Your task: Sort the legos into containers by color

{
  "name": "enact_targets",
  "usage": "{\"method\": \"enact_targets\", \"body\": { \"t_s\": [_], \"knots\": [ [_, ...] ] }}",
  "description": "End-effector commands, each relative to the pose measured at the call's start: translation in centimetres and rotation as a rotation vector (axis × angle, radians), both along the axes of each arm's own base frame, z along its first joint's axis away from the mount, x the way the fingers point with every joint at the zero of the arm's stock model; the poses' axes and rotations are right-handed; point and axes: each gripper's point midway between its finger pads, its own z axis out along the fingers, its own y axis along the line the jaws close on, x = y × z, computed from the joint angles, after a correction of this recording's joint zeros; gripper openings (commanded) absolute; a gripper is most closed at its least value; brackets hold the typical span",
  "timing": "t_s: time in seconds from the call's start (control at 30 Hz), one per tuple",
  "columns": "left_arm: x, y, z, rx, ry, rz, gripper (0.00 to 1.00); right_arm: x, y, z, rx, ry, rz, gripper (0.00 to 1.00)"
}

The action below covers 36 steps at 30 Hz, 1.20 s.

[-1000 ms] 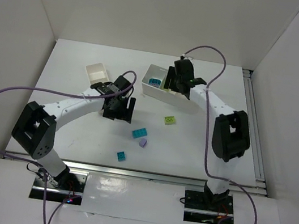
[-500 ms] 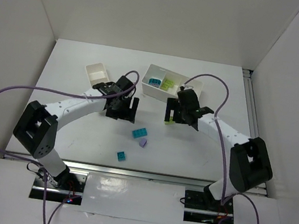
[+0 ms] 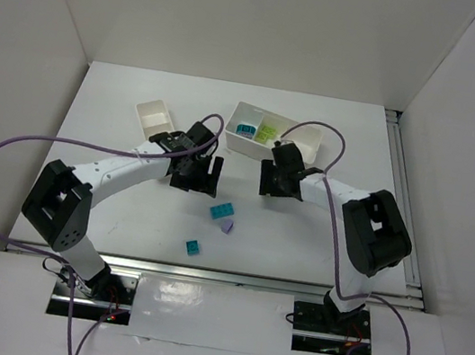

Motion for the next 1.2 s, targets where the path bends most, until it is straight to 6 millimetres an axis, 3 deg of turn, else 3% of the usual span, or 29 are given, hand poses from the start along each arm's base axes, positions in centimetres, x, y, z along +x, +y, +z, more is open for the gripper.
{"method": "enact_targets", "body": {
  "t_s": [0.0,0.03,0.1,0.17,0.3,0.37,0.4,0.47,0.53,0.57,0.6,0.63,0.67,0.7,0.73,0.77,0.83,0.87,0.93,0.97,1.03,1.07,1.17],
  "knots": [
    [0.1,-0.3,0.6,-0.018,-0.012,0.007,0.86,2.1,1.3,1.1,0.043,-0.079,-0.001,0.62],
    [0.1,-0.3,0.6,-0.018,-0.012,0.007,0.86,2.3,1.4,1.6,0.039,-0.073,-0.001,0.50],
    [0.1,-0.3,0.3,-0.013,-0.005,0.007,0.86,2.2,1.6,2.9,0.043,-0.093,0.003,0.39],
    [0.3,-0.4,0.6,-0.018,-0.012,0.007,0.86,2.1,1.6,5.6,0.065,-0.132,0.003,0.29],
    [0.4,-0.2,0.6,-0.002,-0.022,-0.007,0.86,2.4,1.6,10.6,0.092,-0.215,-0.017,0.29],
    [0.7,0.1,0.9,0.008,-0.040,0.012,0.86,3.3,1.2,12.2,0.075,-0.248,-0.046,0.29],
    [0.7,0.1,0.9,0.008,-0.040,0.012,0.86,4.1,1.7,14.2,0.097,-0.284,-0.048,0.29],
    [0.2,-0.1,0.6,-0.014,-0.013,0.026,0.86,5.6,1.7,14.1,0.081,-0.290,-0.071,0.29],
    [0.0,-0.3,0.5,-0.030,-0.012,0.034,0.86,7.7,2.3,15.6,0.090,-0.324,-0.073,0.29],
    [-0.3,-0.3,0.2,-0.035,0.004,0.039,0.86,8.9,2.1,14.1,0.058,-0.307,-0.085,0.29],
    [-0.3,-0.3,0.2,-0.035,0.004,0.039,0.86,10.4,2.3,15.3,0.071,-0.333,-0.097,0.29],
    [-0.3,-0.2,0.2,-0.031,0.002,0.030,0.86,11.2,2.6,15.1,0.065,-0.335,-0.091,0.30],
    [-0.6,-0.5,0.2,-0.042,0.009,-0.002,0.86,12.3,2.6,13.3,0.047,-0.308,-0.100,0.32],
    [-1.0,-0.9,0.2,-0.047,0.013,-0.031,0.86,13.5,3.2,14.5,0.064,-0.337,-0.102,0.34],
    [-1.1,-1.1,0.2,-0.053,0.017,-0.052,0.86,14.3,3.0,14.2,0.062,-0.336,-0.112,0.38],
    [-1.4,-1.0,-0.1,-0.046,0.035,-0.064,0.86,14.9,3.3,13.0,0.052,-0.320,-0.111,0.57],
    [-2.0,-1.2,-0.2,-0.038,0.044,-0.100,0.86,15.8,3.2,13.7,0.052,-0.323,-0.121,0.69],
    [-2.8,-1.1,-0.9,-0.026,0.062,-0.112,0.85,15.8,3.2,13.9,0.052,-0.322,-0.121,0.76],
    [-3.8,-0.8,-1.3,-0.012,0.085,-0.121,0.85,15.5,3.0,14.3,0.057,-0.331,-0.121,0.81],
    [-4.3,-0.8,-1.2,-0.011,0.077,-0.144,0.85,15.0,2.6,15.6,0.060,-0.351,-0.130,0.81],
    [-6.8,-0.2,-2.1,0.024,0.128,-0.173,0.87,14.0,1.8,15.4,0.051,-0.356,-0.140,0.82],
    [-7.9,0.2,-2.8,0.039,0.155,-0.176,0.90,13.3,1.5,16.7,0.068,-0.373,-0.147,0.82],
    [-10.8,0.1,-3.6,0.053,0.225,-0.200,0.91,11.9,0.1,16.1,0.055,-0.355,-0.169,0.83]
  ]
}}
